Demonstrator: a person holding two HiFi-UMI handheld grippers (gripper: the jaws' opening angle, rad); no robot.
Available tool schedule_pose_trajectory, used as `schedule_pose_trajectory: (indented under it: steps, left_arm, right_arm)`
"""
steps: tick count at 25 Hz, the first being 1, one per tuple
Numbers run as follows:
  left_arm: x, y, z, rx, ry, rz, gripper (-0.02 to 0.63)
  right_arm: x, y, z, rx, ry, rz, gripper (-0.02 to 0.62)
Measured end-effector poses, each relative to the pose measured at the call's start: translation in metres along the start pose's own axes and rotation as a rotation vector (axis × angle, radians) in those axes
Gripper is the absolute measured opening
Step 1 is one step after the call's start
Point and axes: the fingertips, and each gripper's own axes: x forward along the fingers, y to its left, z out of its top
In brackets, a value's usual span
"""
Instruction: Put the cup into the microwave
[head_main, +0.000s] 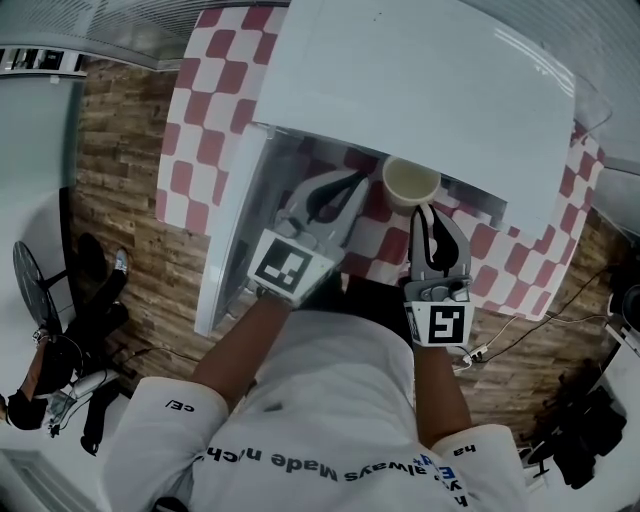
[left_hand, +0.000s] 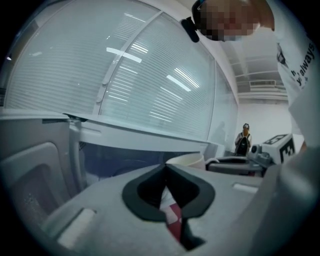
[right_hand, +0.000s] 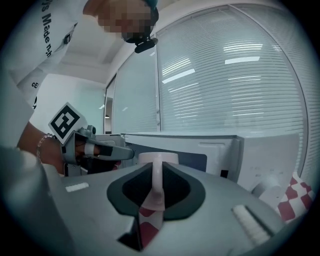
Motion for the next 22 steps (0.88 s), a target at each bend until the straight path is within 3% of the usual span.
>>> schedule_pose_trajectory:
  steps: [13,22]
  left_arm:
    - [0.030,0.029,-0.020,0.059,0.019,0.025,0.000]
    - [0.045,0.046,-0.027,0.048,0.014,0.042,0.000]
  right_arm:
    - [0.044,-0.016,-0.020,0.003,0.006,-0.029,0.043]
    - [0.073,-0.022,-0.022,0.002,-0.030,-0.047,0.043]
